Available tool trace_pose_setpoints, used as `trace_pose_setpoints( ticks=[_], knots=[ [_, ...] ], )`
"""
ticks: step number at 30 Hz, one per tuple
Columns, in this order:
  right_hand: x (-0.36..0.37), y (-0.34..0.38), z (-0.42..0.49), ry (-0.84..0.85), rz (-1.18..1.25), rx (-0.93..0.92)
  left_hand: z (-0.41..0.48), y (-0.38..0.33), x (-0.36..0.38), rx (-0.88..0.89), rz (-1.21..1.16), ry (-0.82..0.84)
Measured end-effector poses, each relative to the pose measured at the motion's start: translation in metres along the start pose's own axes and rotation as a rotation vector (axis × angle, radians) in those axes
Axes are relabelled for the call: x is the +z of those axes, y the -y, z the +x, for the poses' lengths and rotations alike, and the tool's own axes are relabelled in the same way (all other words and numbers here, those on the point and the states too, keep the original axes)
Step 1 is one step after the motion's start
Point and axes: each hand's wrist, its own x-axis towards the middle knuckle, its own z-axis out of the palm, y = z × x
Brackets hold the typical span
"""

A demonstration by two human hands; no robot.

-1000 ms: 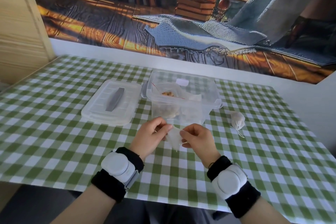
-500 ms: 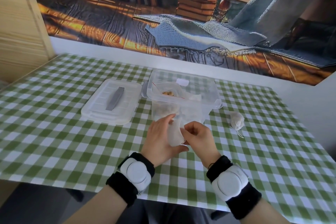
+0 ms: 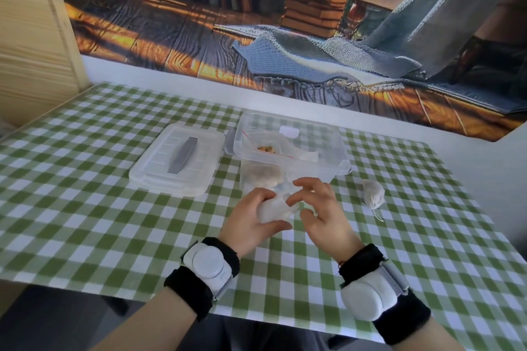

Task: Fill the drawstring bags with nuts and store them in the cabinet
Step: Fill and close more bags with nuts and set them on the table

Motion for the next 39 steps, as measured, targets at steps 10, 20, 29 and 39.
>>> trace_pose_setpoints(
  ticks=[10, 20, 29, 39],
  knots=[
    [0.004, 0.003, 0.008, 0.191, -0.172, -0.121, 0.002, -0.004, 0.001, -0.115, -0.139, 0.024],
    [0.007, -0.003, 0.016, 0.100, -0.280, -0.189, 0.003, 0.003, 0.002, -0.105, -0.190, 0.087],
    [-0.004, 0.023, 0.040, 0.104, -0.046, -0.154, 0.010, 0.013, -0.006, -0.225, -0.364, -0.037],
    [0.001, 0.059, 0.150, 0.491, -0.437, 0.204, 0.021, 0.025, -0.011, -0.248, -0.451, -0.038]
  ],
)
